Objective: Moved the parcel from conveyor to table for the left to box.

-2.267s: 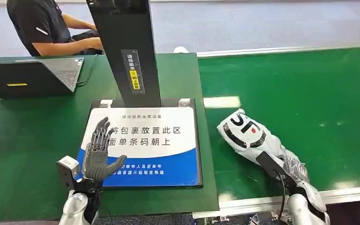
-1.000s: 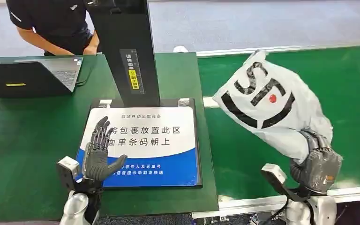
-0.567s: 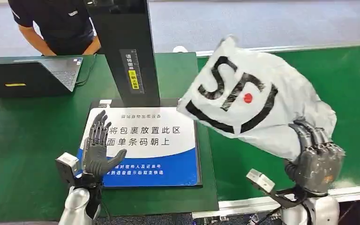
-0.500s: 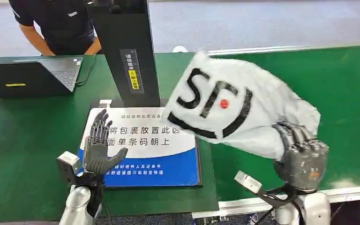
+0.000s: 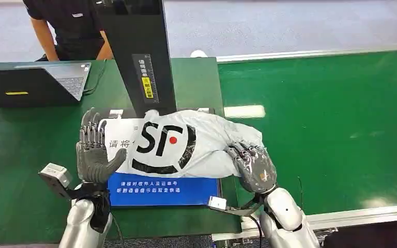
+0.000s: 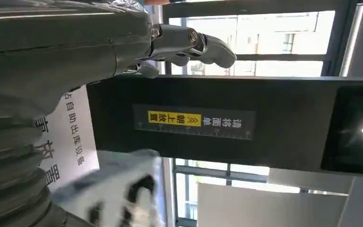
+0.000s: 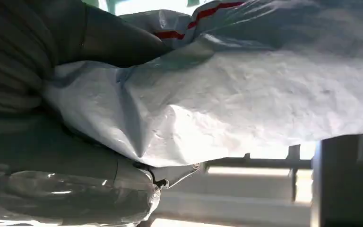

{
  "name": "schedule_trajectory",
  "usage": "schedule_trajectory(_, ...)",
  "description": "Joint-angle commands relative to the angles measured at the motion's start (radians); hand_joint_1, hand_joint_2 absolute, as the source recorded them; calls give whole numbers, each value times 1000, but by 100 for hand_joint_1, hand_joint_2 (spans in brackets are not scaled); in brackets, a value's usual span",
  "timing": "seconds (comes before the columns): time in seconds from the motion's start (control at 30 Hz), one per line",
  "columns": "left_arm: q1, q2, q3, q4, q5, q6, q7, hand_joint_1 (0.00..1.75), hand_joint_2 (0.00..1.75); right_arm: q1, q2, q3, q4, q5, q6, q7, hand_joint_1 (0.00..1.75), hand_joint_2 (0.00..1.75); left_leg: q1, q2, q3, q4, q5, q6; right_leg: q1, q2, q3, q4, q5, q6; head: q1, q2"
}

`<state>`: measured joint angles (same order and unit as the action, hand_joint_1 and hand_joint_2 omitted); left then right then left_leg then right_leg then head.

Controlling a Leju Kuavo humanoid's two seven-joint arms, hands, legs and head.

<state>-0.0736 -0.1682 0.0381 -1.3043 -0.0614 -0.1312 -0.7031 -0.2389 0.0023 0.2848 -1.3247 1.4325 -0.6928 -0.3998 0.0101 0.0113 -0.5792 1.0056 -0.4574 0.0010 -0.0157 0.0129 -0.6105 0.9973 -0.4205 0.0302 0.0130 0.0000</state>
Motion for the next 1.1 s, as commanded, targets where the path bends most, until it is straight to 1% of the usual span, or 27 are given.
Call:
schedule_trajectory(0.03, 13, 30, -12, -34, 10, 1, 5, 0, 175, -189, -61, 172, 398, -39, 81, 1, 175, 175, 0, 3, 5, -3, 0, 0, 0, 2, 2, -1, 2, -2, 0, 0)
schedule_trajectory(0.17, 6, 28, -12, -26, 10, -5, 5, 0, 175, -229, -59, 196, 465, -45, 90, -19, 175, 175, 0, 1, 3, -1, 0, 0, 0, 1, 2, -1, 1, -2, 0, 0)
schedule_trajectory(0.3, 0, 26, -18, -18, 5, -6, 5, 0, 175, -276, -42, 223, 542, -76, 38, -54, 175, 175, -1, 1, 3, -1, 0, 0, 0, 1, 1, -1, 1, -2, 0, 0)
schedule_trajectory(0.33, -3, 27, -21, -14, 5, -9, 5, 0, 175, -288, -35, 231, 557, -106, 7, -86, 175, 175, -1, 1, 4, -2, 0, 0, 0, 1, 2, -1, 1, -2, 0, 0)
schedule_trajectory(0.4, -8, 26, -27, -6, 4, -13, 5, 0, 175, -319, -25, 246, 576, -116, -5, -106, 175, 175, -1, 1, 3, -1, 0, -1, 0, 1, 1, 0, 1, -2, 0, 0)
schedule_trajectory(0.47, -14, 26, -39, 1, 0, -20, 5, 0, 175, -337, -24, 256, 546, -105, -5, -113, 175, 175, -1, 1, 3, -1, 0, -1, 0, 1, 0, 0, 1, -2, 0, 0)
schedule_trajectory(0.57, -22, 22, -53, 8, -1, -20, 5, 0, 175, -356, -15, 261, 503, -57, -5, -103, 175, 175, -1, 1, 1, 0, 0, 0, 0, 1, 0, 1, 0, -1, 0, 0)
schedule_trajectory(0.63, -28, 25, -63, 14, -3, -18, 5, 0, 175, -382, 6, 271, 509, -37, -5, -99, 175, 175, -1, 1, 0, 0, 0, 0, 0, 1, -1, 1, 1, -1, 0, 0)
schedule_trajectory(0.77, -30, 31, -70, 17, -2, -14, 5, 0, 175, -425, 41, 288, 526, -30, -5, -96, 175, 175, -1, 4, 1, 0, 0, -1, -1, 3, -2, 2, 1, -2, 0, 0)
schedule_trajectory(0.87, -30, 39, -75, 20, 5, -15, 5, 0, 175, -457, 67, 303, 524, -30, -5, -95, 175, 175, -1, 3, 2, -1, 0, -1, -1, 2, -1, 2, 1, -3, 0, 0)
schedule_trajectory(1.0, -32, 41, -87, 20, 3, -15, 5, 0, 175, -476, 84, 294, 520, -20, -5, -71, 175, 175, -1, 3, 1, 0, 0, -1, 0, 3, -1, 2, 1, -2, 0, 0)
schedule_trajectory(1.1, -38, 41, -100, 22, -2, -11, 5, 0, 175, -482, 95, 267, 527, -20, -5, -62, 175, 175, -1, 0, 1, 0, 1, -1, 0, 0, -1, 1, 1, -2, 0, 0)
